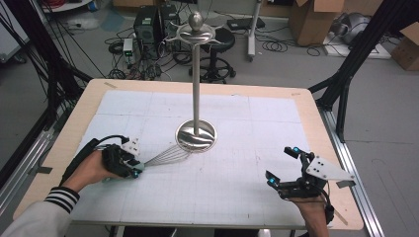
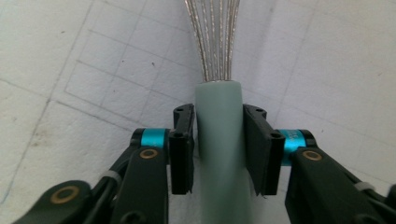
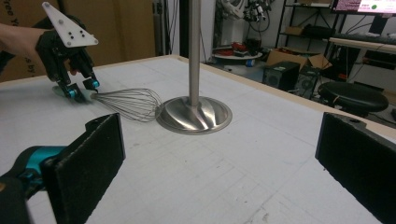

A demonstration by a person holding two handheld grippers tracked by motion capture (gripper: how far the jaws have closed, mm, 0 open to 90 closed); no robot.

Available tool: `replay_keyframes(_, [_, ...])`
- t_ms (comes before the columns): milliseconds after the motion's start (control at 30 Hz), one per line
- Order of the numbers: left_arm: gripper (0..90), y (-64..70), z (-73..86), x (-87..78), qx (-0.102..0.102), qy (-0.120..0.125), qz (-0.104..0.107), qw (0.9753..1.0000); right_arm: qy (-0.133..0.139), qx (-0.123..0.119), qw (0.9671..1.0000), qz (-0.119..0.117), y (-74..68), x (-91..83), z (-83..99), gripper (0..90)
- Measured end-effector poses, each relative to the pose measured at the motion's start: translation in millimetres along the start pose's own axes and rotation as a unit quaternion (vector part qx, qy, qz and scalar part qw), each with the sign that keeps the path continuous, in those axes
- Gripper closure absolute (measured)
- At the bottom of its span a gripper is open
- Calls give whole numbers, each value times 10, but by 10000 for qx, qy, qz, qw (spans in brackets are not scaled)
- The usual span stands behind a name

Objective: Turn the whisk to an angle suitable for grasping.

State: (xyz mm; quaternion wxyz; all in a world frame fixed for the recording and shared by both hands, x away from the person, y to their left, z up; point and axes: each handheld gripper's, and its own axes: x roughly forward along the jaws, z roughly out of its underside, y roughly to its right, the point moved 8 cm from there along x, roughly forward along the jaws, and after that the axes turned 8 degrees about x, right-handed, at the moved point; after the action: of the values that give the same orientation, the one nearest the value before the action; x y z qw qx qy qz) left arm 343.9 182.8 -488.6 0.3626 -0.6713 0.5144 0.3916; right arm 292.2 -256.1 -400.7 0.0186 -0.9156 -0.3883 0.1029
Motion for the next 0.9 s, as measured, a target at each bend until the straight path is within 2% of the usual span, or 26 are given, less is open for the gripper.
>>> replay_keyframes(100, [675,-6,3,-8,-28,-41,-22,10000,-1,-1,10000,3,0,1,0,1])
replay_keyframes(133, [682,-7,0,-5,-108,-19,-75,9999,-7,0,10000,-1,0,1,1,1])
replay_keyframes(267, [692,-11,3,-7,-26,-19,-93,10000,-4,-2,10000,-5,-3,2,-2,1])
replay_keyframes(400, [693,-9,-5,-14,-39,36,-110,9999,-6,7,10000,-5,-1,0,-2,1])
replay_keyframes(600, [694,-7,-16,-53,114,71,-165,9998,-9,3,10000,-14,-4,1,-4,1])
replay_keyframes(700, [695,6,-38,-82,63,237,-136,9996,-12,-7,10000,-21,-6,2,-3,1])
replay_keyframes(900, [695,34,-124,-213,154,628,-143,9978,-2,9,10000,-20,-9,-5,-13,1])
